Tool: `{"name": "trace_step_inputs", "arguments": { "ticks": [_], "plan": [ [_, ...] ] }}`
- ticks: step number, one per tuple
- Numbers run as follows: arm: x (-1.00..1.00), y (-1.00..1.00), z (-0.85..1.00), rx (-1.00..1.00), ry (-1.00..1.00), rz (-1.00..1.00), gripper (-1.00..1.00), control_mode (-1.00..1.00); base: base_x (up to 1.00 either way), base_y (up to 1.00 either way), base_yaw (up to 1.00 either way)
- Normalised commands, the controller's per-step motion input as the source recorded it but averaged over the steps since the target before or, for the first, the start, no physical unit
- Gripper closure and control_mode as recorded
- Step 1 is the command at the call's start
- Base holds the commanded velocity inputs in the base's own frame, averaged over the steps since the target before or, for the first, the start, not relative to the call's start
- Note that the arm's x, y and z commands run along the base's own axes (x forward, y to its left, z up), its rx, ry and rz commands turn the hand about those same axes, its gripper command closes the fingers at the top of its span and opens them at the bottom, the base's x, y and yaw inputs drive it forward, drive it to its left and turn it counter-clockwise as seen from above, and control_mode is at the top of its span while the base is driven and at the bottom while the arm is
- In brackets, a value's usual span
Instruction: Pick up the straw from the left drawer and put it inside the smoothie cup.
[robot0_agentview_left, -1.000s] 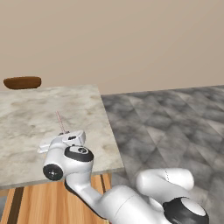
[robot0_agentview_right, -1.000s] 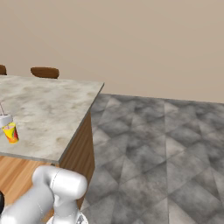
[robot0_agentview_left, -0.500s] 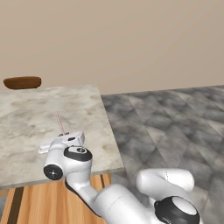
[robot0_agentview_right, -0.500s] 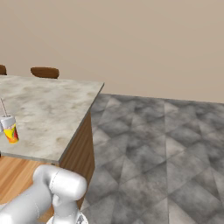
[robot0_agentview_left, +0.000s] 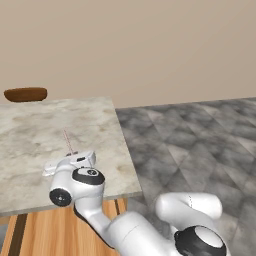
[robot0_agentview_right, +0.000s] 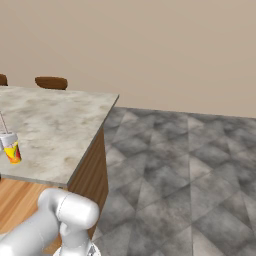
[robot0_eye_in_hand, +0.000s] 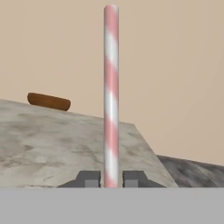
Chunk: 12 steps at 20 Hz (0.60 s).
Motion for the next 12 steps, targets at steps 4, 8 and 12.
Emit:
{"name": "trace_step_inputs", "arguments": {
  "ticks": [4,8,12],
  "plan": [
    [0.06,0.08,0.01,0.00,0.00,0.00,1.00,-1.00,0.00,0.00,0.00],
    [0.19,0.14,0.00,0.00,0.00,0.00,1.00,-1.00,0.00,0.00,0.00],
    [0.24,0.18,0.00,0.00,0.00,0.00,1.00,-1.00,0.00,0.00,0.00]
  ]
}}
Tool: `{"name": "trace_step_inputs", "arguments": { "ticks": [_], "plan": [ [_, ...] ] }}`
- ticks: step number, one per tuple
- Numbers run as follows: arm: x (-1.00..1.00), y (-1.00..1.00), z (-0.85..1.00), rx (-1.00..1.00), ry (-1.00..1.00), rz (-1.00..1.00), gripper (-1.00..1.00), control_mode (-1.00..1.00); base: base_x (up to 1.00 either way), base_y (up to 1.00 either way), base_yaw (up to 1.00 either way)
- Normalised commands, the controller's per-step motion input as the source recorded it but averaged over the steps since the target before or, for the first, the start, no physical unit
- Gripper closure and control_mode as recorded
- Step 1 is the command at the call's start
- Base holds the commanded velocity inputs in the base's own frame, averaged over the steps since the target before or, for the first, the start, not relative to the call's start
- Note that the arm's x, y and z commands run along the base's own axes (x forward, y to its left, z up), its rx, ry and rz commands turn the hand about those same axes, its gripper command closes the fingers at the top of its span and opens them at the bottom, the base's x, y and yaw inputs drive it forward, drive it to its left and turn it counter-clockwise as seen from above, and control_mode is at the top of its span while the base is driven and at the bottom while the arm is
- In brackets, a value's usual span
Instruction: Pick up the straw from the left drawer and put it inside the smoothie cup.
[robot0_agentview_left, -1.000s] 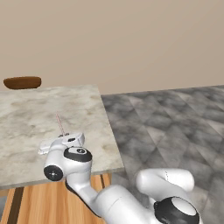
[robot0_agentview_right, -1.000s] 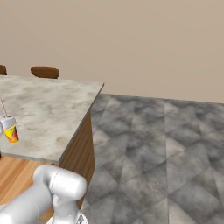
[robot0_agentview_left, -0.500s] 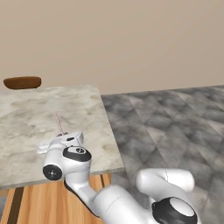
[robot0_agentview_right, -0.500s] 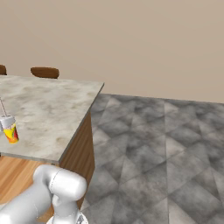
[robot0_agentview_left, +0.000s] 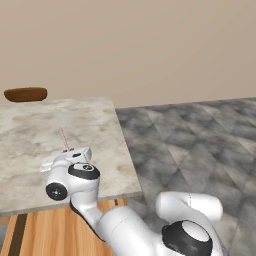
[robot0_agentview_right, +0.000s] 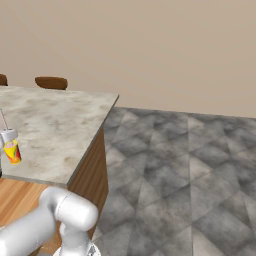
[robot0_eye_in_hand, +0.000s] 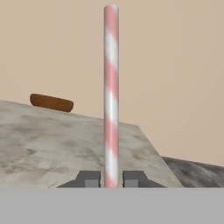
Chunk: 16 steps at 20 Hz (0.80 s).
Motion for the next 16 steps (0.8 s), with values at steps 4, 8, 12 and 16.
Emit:
{"name": "trace_step_inputs", "arguments": {
  "ticks": [4,8,12,16],
  "plan": [
    [0.20,0.22,-0.03,0.00,0.00,0.00,1.00,-1.00,0.00,0.00,0.00],
    [0.08,0.22,-0.18,0.00,0.00,0.00,1.00,-1.00,0.00,0.00,0.00],
    [0.09,0.17,-0.24,0.00,0.00,0.00,1.00,-1.00,0.00,0.00,0.00],
    [0.16,0.05,-0.20,0.00,0.00,0.00,1.00,-1.00,0.00,0.00,0.00]
  ]
}}
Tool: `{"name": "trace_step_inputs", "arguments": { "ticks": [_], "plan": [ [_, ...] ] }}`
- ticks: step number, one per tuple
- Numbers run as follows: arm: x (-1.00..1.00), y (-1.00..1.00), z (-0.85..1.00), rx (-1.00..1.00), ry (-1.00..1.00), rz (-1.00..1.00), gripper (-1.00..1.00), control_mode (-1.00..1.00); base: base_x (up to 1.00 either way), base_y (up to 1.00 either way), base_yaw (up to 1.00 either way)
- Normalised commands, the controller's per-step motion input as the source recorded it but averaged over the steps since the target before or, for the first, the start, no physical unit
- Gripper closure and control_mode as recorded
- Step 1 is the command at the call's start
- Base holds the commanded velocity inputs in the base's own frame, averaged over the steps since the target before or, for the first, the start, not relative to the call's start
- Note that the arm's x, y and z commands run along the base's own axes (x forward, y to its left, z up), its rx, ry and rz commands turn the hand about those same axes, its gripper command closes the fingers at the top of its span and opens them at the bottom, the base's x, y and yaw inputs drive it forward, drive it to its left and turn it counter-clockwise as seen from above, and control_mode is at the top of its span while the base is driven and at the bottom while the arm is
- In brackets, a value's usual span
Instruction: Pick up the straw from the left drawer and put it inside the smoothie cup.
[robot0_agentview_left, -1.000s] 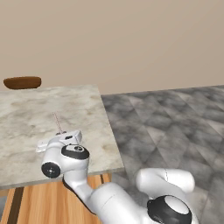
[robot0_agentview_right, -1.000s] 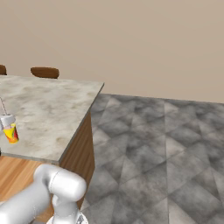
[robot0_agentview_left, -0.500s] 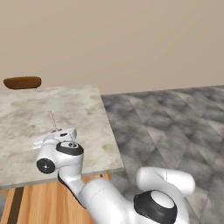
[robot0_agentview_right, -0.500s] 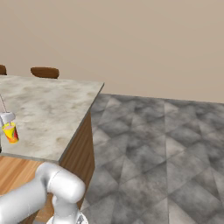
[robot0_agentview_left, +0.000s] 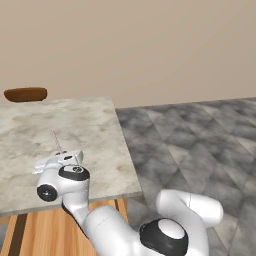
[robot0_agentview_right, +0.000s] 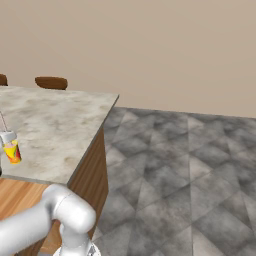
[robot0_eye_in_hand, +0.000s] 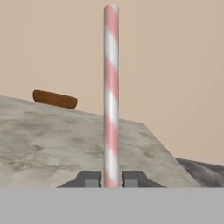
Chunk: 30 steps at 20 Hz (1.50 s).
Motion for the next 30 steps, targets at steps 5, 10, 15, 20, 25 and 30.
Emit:
{"name": "trace_step_inputs", "arguments": {
  "ticks": [5,10,15,20,25,30],
  "plan": [
    [0.15,0.05,-0.18,0.00,0.00,0.00,1.00,-1.00,0.00,0.00,0.00],
    [0.09,0.13,-0.16,0.00,0.00,0.00,1.00,-1.00,0.00,0.00,0.00],
    [0.00,0.32,-0.01,0.00,0.00,0.01,1.00,-1.00,0.00,0.00,0.00],
    [0.01,0.27,-0.12,0.00,0.00,0.02,1.00,-1.00,0.00,0.00,0.00],
    [0.04,0.02,-0.21,0.00,0.00,0.06,1.00,-1.00,0.00,0.00,0.00],
    [0.01,0.00,-0.14,0.00,-0.01,0.06,1.00,-1.00,0.00,0.00,0.00]
  ]
}}
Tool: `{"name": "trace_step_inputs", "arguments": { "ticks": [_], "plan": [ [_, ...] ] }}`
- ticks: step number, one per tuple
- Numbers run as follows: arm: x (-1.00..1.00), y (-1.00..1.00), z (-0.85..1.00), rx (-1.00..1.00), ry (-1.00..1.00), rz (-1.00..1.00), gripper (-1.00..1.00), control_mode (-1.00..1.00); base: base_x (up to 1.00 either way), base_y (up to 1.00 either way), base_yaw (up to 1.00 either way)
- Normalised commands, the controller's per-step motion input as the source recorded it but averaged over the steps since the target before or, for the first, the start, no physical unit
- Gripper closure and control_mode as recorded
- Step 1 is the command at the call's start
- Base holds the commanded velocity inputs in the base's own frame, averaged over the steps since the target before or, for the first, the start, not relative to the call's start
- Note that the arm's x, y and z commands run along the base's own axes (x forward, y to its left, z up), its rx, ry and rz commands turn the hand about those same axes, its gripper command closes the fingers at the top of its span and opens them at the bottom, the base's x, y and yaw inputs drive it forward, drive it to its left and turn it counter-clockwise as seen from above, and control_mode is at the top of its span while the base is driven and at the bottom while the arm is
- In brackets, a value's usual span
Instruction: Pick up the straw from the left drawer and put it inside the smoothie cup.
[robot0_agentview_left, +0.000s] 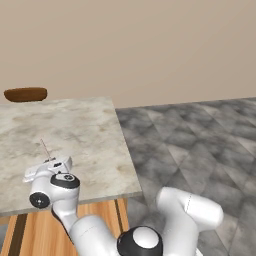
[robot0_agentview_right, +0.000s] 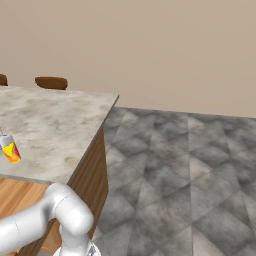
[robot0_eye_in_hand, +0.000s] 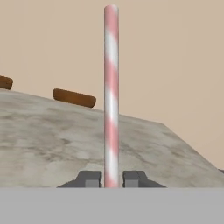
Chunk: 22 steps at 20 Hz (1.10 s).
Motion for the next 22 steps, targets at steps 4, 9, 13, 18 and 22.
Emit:
{"name": "trace_step_inputs", "arguments": {
  "ticks": [4,9,13,18,22],
  "plan": [
    [-0.14,-0.02,0.00,0.00,-0.03,0.04,1.00,-1.00,0.00,0.00,0.00],
    [-0.23,-0.04,0.00,0.00,-0.03,0.01,-1.00,-1.00,0.00,0.00,0.00],
    [-0.09,-0.14,0.00,0.00,-0.01,0.00,-1.00,-1.00,0.00,0.00,0.00],
    [0.00,-0.10,0.02,0.00,-0.02,0.00,-1.00,-1.00,0.00,0.00,0.00],
    [0.00,0.00,0.34,0.00,-0.07,0.00,-1.00,-1.00,0.00,0.00,0.00]
  ]
}}
